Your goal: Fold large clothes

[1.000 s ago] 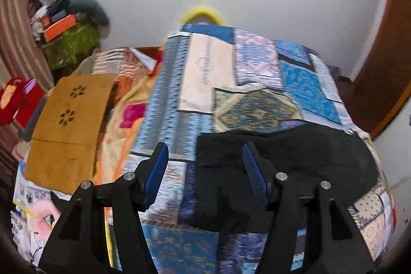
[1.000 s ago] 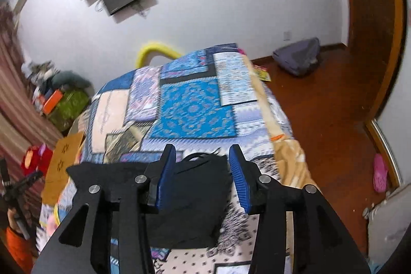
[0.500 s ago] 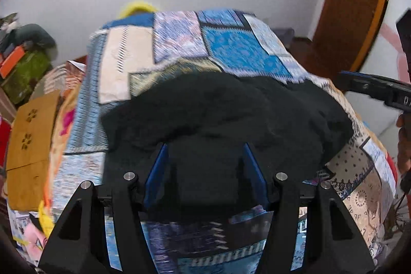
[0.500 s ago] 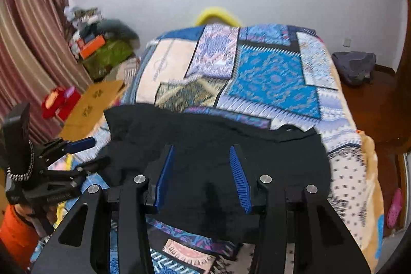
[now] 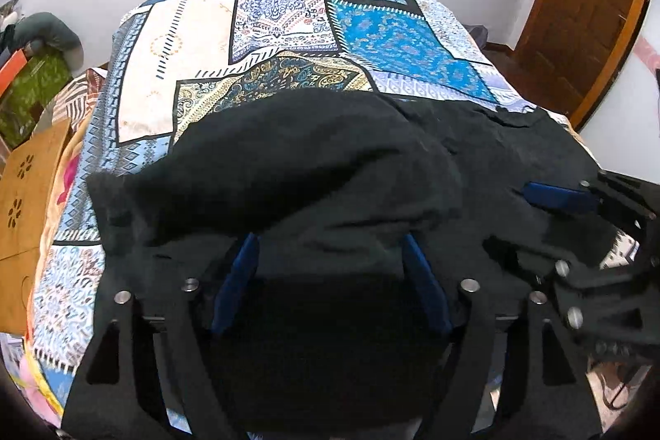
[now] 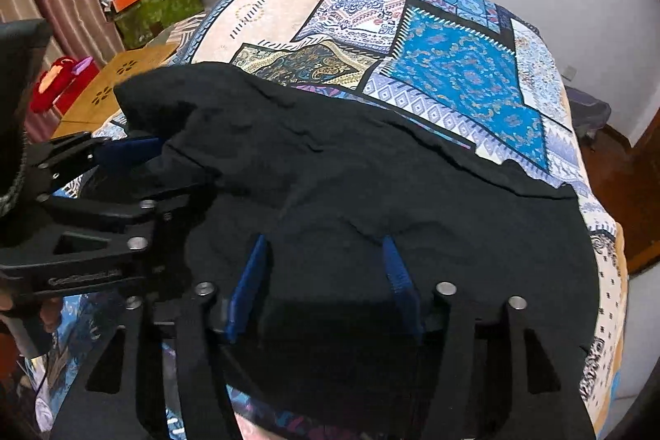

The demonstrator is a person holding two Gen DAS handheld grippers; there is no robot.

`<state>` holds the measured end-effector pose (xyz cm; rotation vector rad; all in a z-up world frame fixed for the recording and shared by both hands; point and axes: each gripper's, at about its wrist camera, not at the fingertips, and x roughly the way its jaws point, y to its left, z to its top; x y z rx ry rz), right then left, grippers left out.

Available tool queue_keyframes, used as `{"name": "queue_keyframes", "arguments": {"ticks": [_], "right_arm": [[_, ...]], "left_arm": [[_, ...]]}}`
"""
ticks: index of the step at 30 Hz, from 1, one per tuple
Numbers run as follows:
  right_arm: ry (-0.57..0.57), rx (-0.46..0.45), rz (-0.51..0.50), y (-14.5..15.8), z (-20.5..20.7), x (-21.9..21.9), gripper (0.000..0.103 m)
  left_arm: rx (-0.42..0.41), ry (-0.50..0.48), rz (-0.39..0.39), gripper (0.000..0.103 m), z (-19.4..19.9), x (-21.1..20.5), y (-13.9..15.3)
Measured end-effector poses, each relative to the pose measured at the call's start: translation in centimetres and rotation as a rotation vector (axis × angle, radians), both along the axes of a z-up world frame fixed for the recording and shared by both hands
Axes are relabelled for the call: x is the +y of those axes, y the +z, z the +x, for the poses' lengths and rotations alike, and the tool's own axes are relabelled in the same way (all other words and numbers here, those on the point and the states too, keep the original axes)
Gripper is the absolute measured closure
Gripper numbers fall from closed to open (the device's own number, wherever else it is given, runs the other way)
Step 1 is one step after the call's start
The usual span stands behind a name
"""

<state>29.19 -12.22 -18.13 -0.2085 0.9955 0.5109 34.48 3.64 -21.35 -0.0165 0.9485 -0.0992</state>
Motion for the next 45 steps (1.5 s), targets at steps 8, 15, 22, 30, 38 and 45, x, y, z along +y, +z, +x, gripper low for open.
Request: {"name": "queue_keyframes", "arguments": {"ticks": [8,15,22,30,38,45], "right_arm": [[0.018,-0.003,0.01,-0.3,-0.4,-0.1,0.042],[-0.007,-0.019,-0.014,0.4,-2.1,-1.5,0.031],[-0.066,0.016,-0.022,1.0,-2.9,-3.9,0.031],[-0.11,0.029,-0.036,1.7,-4.1,-5.5,0.031],[-0.105,-0.038,-0.014,3.8,-4.9,-4.6,0.031],[-0.075,-0.076,0.018,4.0,-4.6,-1.8,0.031]], "left_arm": [[0.006,0.021,-0.021,0.022,0.1,0.2,-1.0],[-0.03,0.02,0.014,0.022,-3.5,0.6,-0.2],[-0.077,0.083,0.016,0.02,-7.6,2.4,0.8],[-0.044,0.222,0.031,0.016,-10.8,5.8,0.8],[-0.002,0.371,-0.193,0.016,-13.1,11.3,0.5],[0.027,0.452,-0.641,0.016,-13.8,15.1,-2.4]]}}
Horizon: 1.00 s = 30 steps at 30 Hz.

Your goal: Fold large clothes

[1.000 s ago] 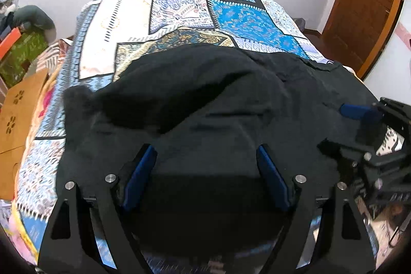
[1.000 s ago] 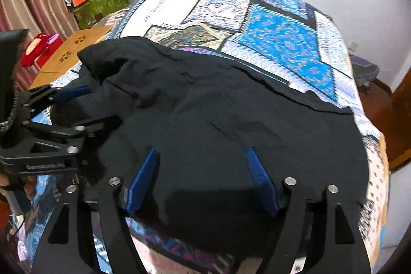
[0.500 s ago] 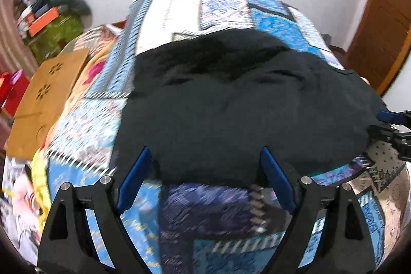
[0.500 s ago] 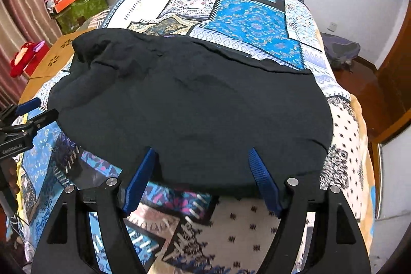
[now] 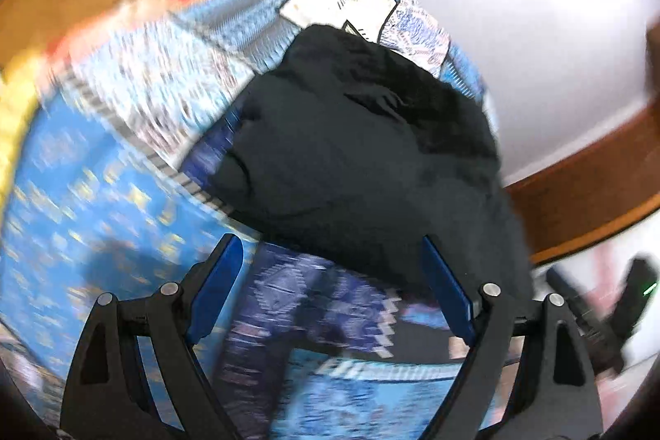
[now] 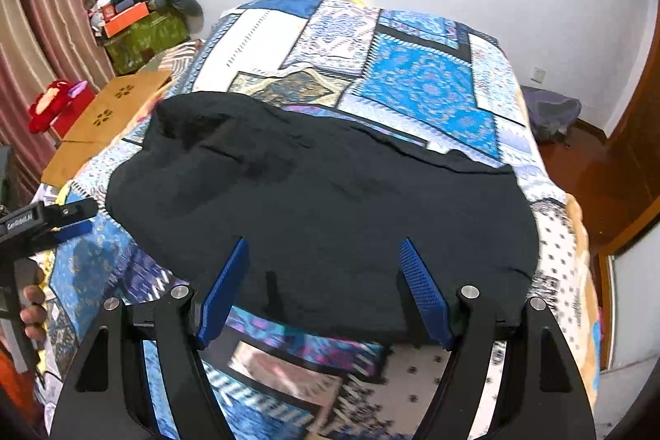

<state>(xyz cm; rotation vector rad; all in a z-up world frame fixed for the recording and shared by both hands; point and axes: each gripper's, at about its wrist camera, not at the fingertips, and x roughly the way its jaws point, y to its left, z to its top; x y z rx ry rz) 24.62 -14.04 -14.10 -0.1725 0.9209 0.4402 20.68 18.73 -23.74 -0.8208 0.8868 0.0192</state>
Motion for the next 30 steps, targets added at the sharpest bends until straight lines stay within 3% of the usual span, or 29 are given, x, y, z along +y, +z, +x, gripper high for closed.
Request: {"name": "queue_keyframes", "arguments": {"ticks": [2,5,7,13,18,22,25,27,30], "right_arm": [[0.009,0.007,-0.006,-0.7,0.1,0.7,0.031],[0.019,0.052,-0.021,-2.4,0.5,1.8,0.031],[0.024,0.079,-0.029,-3.4,0.6,2.3,0.03],[0.039,0.032,-0.036,-3.8,0.2,2.6,0.026],[0.035,0.037,-0.009,-3.8,0.6,2.3,0.025],[0.033,0.035,-0.011,-3.9,0.5,2.5,0.024],[0.029,0.043,-0.016,-3.7,0.4,2.5,0.024],[0.022,0.055,-0.012,-3.6,0.5,2.4,0.024],[0.01,0.082,0.01,-3.0,0.7,2.3,0.024]], "left_arm": [[-0.011,0.02,-0.119,0.016,0.3,0.6,-1.2],[-0.008,0.041,-0.238,0.016,1.2,0.9,-3.0],[-0.013,0.04,-0.285,0.016,1.9,1.0,-4.0],[-0.024,0.065,-0.329,0.016,4.1,1.1,-5.6],[-0.031,0.121,-0.299,0.012,5.6,0.9,-5.7],[-0.028,0.172,-0.201,0.012,6.2,0.2,-5.1],[-0.037,0.189,-0.098,0.024,5.7,-0.7,-3.9],[-0.05,0.184,-0.043,0.038,5.7,-0.9,-3.0],[-0.069,0.166,0.049,0.047,5.5,-1.6,-0.8]]}}
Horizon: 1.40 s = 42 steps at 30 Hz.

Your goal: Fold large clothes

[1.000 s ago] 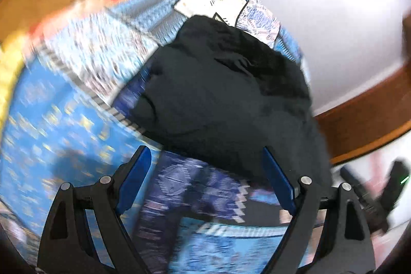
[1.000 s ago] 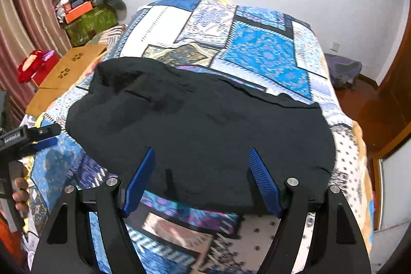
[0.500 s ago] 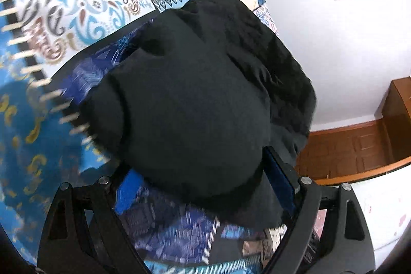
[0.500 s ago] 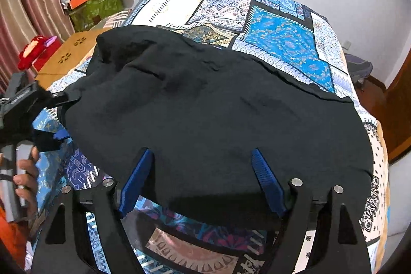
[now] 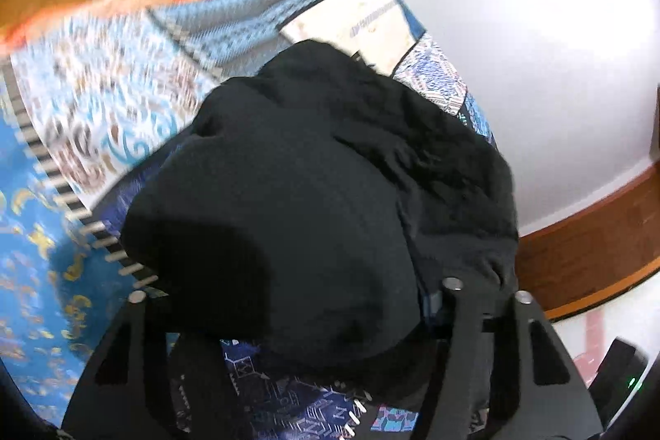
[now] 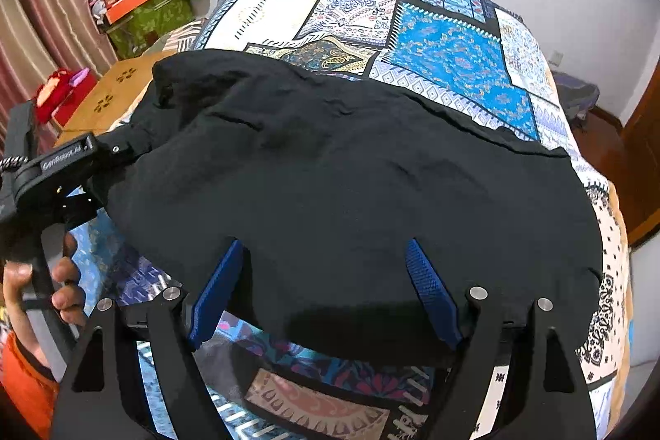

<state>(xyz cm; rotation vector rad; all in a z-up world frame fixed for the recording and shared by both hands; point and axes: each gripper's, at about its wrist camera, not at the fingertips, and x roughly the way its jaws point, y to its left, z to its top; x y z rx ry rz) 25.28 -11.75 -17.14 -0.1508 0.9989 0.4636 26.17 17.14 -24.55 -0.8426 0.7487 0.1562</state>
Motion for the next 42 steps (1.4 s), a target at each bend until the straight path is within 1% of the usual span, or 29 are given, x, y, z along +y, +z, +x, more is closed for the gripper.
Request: {"name": "queue_keyframes", "arguments": {"ticks": [2,5,9,12,15,17,18,20,21,24,25,27,29,31,33,35,38,40,42], "right_arm": [[-0.003,0.02,0.036,0.7,0.2,0.0,0.024],[-0.001,0.034,0.099,1.9,0.0,0.2,0.024],[0.026,0.02,0.141,3.1,-0.9,1.5,0.024],[0.065,0.018,0.172,3.7,-1.7,3.0,0.024],[0.11,0.022,0.191,3.6,-1.9,4.7,0.024],[0.148,0.046,0.196,3.0,-1.9,6.5,0.024],[0.164,0.058,0.194,2.5,-2.0,7.4,0.024],[0.193,0.08,0.174,1.4,-2.1,9.2,0.024],[0.207,0.093,0.165,0.7,-2.2,10.0,0.024],[0.249,0.142,0.151,-1.4,-2.3,11.7,0.022],[0.261,0.146,0.142,-2.0,-2.2,11.9,0.023],[0.282,0.154,0.144,-2.1,-2.0,11.6,0.024],[0.282,0.172,0.172,-1.7,-1.8,10.6,0.024],[0.259,0.182,0.204,-1.0,-1.7,8.9,0.024],[0.232,0.156,0.207,-0.2,-2.1,6.8,0.024],[0.181,0.107,0.182,0.6,-2.3,3.9,0.024],[0.078,0.058,0.122,1.0,-2.0,-0.2,0.024],[0.024,0.05,0.112,1.0,-1.8,-2.7,0.024],[-0.028,0.061,0.109,1.0,-1.8,-5.3,0.024]], "left_arm": [[-0.006,0.0,0.052,0.05,0.2,-0.3,1.1],[-0.046,0.019,0.135,0.052,-1.2,-0.7,3.7],[-0.123,0.086,0.235,0.052,-3.8,-0.2,7.7],[-0.167,0.13,0.304,0.053,-5.4,0.4,10.2],[-0.203,0.176,0.418,0.053,-6.8,0.5,12.6],[-0.211,0.192,0.496,0.053,-7.7,0.2,13.3],[-0.209,0.198,0.549,0.053,-8.0,-0.1,13.7],[-0.199,0.198,0.619,0.053,-8.1,-0.8,13.8],[-0.19,0.189,0.67,0.053,-8.1,-1.3,13.8],[-0.157,0.145,0.784,0.053,-7.2,-2.7,13.1],[-0.154,0.129,0.806,0.053,-7.3,-3.3,12.8],[-0.154,0.092,0.875,0.053,-7.1,-4.7,12.4],[-0.167,0.059,0.923,0.053,-7.0,-6.0,12.8],[-0.176,0.028,0.962,0.053,-6.8,-7.0,13.2],[-0.176,-0.006,1.014,0.053,-6.3,-8.6,13.4],[-0.18,-0.053,1.079,0.053,-5.8,-10.7,13.2],[-0.201,-0.14,1.146,0.053,-5.2,-14.3,12.7],[-0.212,-0.21,1.166,0.053,-4.9,-16.6,12.0],[-0.215,-0.31,1.124,0.053,-4.5,-18.2,11.4]]}}
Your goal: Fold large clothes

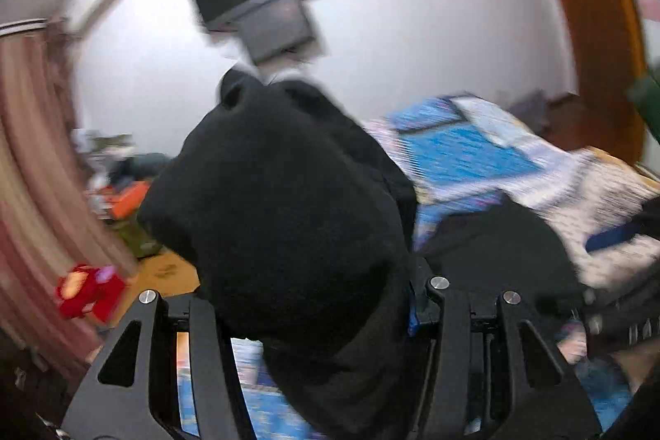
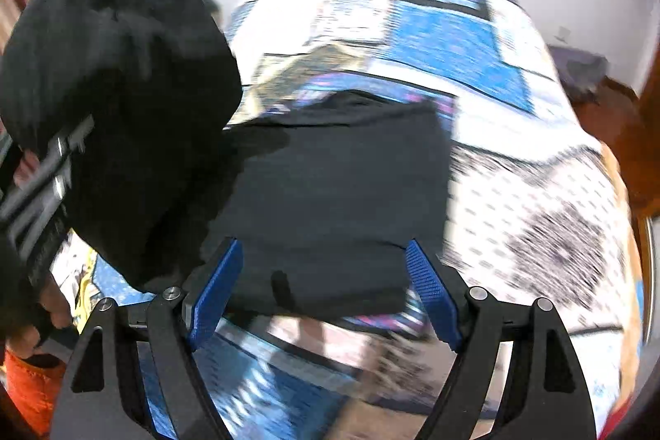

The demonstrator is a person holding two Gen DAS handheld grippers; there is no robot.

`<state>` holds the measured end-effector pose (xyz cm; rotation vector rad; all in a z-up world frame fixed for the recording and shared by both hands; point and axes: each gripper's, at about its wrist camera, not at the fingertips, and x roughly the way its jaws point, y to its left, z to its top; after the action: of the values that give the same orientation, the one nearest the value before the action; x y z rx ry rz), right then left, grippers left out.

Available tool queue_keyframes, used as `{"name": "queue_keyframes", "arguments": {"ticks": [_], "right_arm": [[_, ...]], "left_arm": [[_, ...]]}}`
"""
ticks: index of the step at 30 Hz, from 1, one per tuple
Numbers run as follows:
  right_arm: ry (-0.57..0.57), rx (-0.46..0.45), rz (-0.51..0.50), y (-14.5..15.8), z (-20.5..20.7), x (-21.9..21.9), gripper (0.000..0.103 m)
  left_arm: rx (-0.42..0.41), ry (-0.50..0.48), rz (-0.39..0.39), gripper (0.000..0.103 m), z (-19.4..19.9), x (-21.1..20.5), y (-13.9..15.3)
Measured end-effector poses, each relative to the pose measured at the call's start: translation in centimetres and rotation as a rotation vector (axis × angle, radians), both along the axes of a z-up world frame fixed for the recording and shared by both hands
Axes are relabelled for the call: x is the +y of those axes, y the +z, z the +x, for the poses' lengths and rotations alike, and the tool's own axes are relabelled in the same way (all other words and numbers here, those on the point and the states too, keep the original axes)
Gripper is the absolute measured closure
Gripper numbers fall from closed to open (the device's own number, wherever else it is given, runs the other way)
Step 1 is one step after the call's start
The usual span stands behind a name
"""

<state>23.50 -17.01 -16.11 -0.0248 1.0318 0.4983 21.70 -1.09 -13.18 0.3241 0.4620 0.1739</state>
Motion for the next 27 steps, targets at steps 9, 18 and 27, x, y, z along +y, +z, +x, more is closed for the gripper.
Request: {"name": "queue_keyframes", "arguments": {"ticks": [9,18,27], "right_arm": [[-0.179,0.001,0.025,1.0,0.1,-6.8,0.024],[-0.171,-0.022,0.059,2.4,-1.5,-7.9,0.024],[-0.11,-0.109,0.092,5.2,-2.5,-6.0,0.024]], "left_arm": [[0.336,-0.255,-0.377,0.048,2.9,-1.3,-3.1],[0.442,-0.288,-0.344,0.028,2.6,-3.2,-3.0],[0.351,-0.303,-0.505,0.015,-1.7,1.7,1.6]]}}
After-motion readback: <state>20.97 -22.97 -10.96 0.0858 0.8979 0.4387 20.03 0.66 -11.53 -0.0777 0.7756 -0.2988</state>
